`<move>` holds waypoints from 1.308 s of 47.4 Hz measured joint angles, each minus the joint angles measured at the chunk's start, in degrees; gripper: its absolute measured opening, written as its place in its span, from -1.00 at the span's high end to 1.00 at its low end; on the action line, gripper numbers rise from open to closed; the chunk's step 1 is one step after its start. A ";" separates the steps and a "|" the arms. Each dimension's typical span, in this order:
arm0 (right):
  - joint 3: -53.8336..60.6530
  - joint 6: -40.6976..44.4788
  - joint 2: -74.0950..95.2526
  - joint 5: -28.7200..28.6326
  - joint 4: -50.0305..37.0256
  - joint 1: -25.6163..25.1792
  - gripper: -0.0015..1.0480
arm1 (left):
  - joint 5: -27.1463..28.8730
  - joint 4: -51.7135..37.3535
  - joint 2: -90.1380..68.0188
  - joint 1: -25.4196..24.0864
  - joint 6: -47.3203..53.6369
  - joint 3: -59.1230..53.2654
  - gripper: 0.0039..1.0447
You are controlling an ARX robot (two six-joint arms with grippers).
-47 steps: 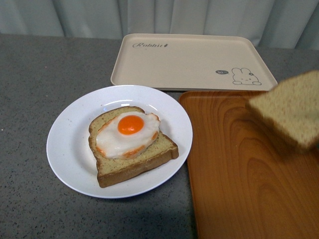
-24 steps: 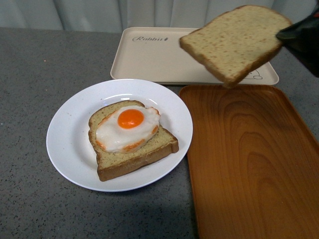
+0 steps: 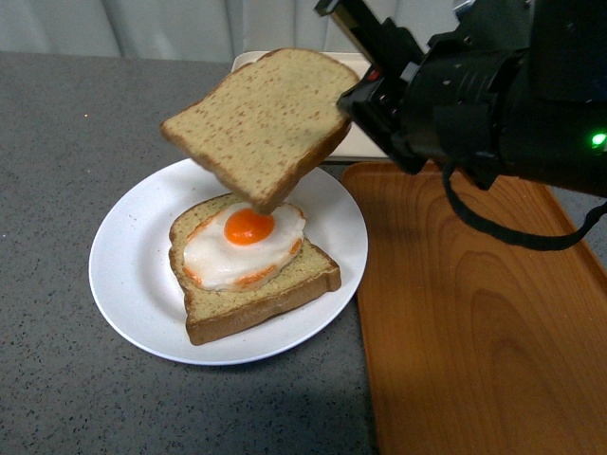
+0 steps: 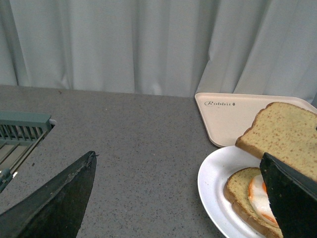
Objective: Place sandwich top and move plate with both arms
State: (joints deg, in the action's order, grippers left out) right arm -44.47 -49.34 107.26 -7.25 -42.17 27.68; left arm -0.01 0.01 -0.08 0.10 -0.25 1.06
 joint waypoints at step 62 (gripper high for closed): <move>9.35 21.66 -3.39 21.11 -9.53 -2.32 -0.54 | -0.13 0.00 0.00 0.00 0.02 0.00 -0.88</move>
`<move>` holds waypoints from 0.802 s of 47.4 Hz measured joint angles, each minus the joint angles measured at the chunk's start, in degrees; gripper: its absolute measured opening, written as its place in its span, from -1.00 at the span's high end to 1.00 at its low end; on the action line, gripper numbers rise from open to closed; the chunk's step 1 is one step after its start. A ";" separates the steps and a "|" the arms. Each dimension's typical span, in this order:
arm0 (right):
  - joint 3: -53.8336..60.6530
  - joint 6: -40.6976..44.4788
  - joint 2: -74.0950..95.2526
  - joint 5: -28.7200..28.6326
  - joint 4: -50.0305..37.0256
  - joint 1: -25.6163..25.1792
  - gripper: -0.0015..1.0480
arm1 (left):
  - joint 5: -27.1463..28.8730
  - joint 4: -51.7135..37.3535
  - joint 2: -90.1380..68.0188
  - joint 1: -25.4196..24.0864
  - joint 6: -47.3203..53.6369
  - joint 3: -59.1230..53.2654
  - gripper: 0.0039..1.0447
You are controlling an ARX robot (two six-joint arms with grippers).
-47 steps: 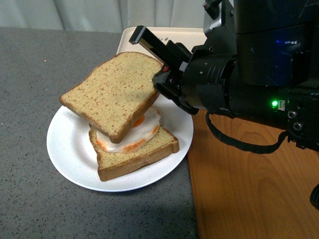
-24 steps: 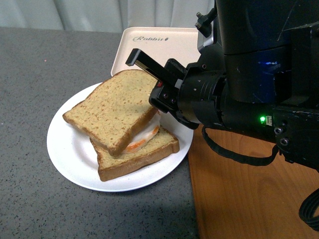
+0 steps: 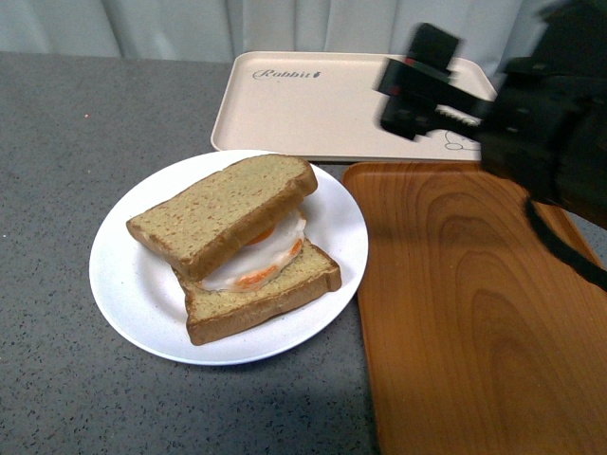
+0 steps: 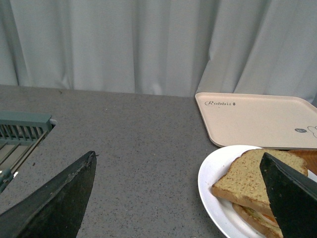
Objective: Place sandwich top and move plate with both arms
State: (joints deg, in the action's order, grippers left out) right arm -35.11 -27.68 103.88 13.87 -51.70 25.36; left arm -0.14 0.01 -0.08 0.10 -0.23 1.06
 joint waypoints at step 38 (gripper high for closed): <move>34.75 27.43 -103.58 -13.94 51.60 -25.22 0.98 | 0.15 0.00 0.02 0.00 0.00 0.00 -0.88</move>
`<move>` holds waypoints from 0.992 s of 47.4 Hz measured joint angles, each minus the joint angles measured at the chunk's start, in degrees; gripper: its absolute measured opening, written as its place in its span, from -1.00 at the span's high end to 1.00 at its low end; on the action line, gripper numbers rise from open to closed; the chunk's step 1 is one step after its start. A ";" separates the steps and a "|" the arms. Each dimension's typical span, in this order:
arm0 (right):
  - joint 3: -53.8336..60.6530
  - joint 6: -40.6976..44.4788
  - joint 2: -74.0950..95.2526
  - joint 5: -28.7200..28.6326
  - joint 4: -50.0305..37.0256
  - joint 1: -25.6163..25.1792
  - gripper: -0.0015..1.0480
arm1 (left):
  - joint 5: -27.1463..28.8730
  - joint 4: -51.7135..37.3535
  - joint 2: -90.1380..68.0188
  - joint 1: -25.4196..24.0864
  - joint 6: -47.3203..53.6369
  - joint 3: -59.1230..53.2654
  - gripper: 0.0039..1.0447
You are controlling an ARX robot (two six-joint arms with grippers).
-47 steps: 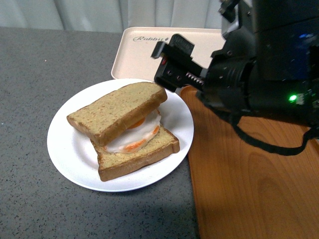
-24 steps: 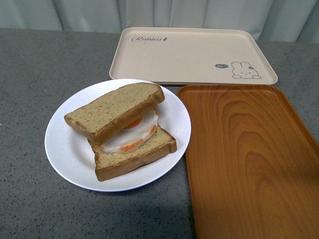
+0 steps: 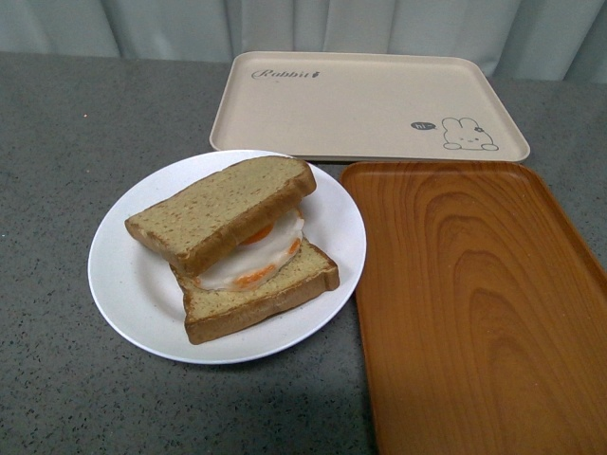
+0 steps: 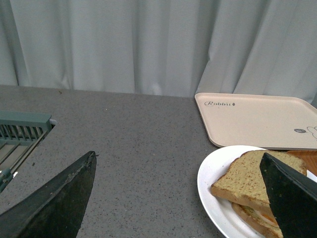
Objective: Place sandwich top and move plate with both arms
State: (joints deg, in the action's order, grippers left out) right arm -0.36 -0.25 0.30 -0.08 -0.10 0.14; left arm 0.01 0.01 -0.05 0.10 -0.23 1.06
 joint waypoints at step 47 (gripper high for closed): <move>-0.02 -1.97 -0.07 0.04 0.31 -0.37 0.04 | -0.02 0.00 0.00 0.00 0.00 0.00 -0.88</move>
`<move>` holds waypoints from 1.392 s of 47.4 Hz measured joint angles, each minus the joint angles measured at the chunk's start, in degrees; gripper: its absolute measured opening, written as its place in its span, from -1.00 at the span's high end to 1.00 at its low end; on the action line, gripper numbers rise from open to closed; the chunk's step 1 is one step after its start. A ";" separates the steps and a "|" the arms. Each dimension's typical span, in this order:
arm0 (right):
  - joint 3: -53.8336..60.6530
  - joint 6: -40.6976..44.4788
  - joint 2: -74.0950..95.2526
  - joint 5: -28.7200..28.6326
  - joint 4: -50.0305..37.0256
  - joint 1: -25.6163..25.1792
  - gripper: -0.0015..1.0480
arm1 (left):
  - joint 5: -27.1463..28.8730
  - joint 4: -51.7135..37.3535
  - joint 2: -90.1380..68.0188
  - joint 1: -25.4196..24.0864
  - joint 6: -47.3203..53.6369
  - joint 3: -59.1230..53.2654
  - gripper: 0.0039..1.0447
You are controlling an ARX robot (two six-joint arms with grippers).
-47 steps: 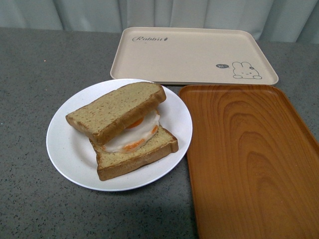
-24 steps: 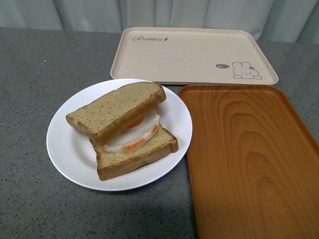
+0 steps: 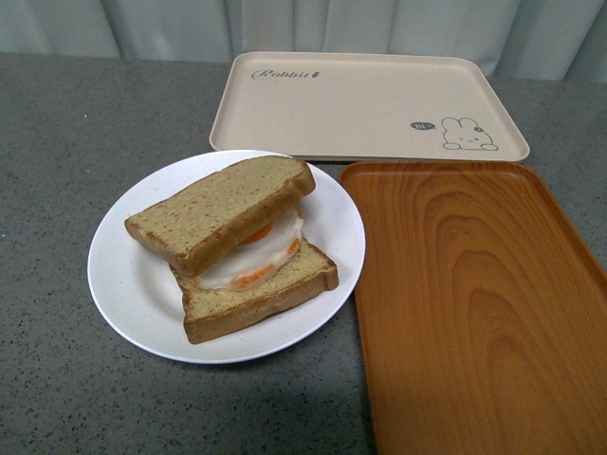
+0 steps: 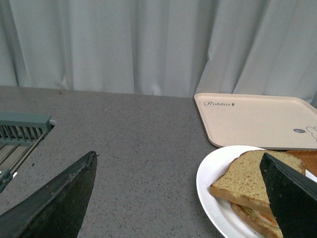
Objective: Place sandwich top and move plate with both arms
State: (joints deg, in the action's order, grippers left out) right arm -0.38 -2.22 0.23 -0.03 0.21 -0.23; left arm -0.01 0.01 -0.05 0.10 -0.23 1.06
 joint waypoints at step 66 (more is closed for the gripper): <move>0.00 2.03 0.00 -0.02 0.00 0.00 -0.83 | 3.02 -22.69 -73.88 7.98 -55.06 11.13 -0.88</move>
State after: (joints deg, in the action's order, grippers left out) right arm -0.38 -0.19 0.23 -0.05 0.21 -0.23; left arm 3.01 -22.68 -73.93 8.08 -55.29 12.19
